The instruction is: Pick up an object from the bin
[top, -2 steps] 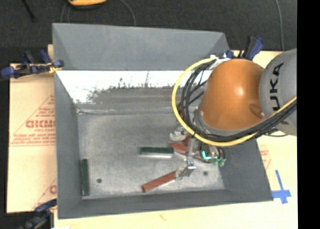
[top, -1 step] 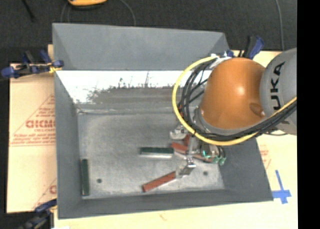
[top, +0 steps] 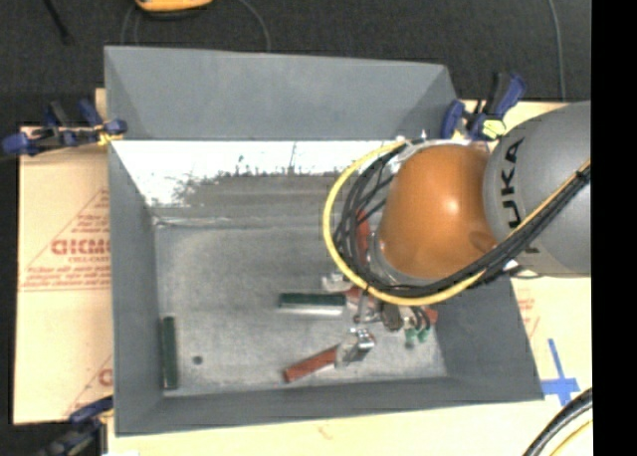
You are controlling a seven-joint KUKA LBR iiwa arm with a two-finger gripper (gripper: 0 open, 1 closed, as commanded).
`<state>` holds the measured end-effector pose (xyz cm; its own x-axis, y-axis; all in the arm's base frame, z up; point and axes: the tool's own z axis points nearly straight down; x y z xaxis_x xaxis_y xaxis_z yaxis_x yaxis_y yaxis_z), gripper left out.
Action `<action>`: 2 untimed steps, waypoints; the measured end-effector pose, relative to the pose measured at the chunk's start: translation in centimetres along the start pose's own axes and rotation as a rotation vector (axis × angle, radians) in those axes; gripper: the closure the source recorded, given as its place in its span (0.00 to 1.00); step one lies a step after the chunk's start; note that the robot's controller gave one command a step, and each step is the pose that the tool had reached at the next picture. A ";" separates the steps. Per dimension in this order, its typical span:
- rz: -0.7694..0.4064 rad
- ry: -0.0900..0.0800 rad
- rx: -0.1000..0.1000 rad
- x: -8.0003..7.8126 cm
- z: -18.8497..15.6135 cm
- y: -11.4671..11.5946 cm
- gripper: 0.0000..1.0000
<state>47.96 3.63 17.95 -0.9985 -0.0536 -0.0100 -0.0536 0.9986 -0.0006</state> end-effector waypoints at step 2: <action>-0.026 0.009 -0.002 -0.5 10.2 1.9 1.00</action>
Offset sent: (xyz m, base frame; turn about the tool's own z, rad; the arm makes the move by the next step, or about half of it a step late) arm 0.0000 0.0000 0.0000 0.0000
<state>48.41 5.53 7.76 -0.9968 -0.0801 -0.0007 -0.0801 0.9968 0.0011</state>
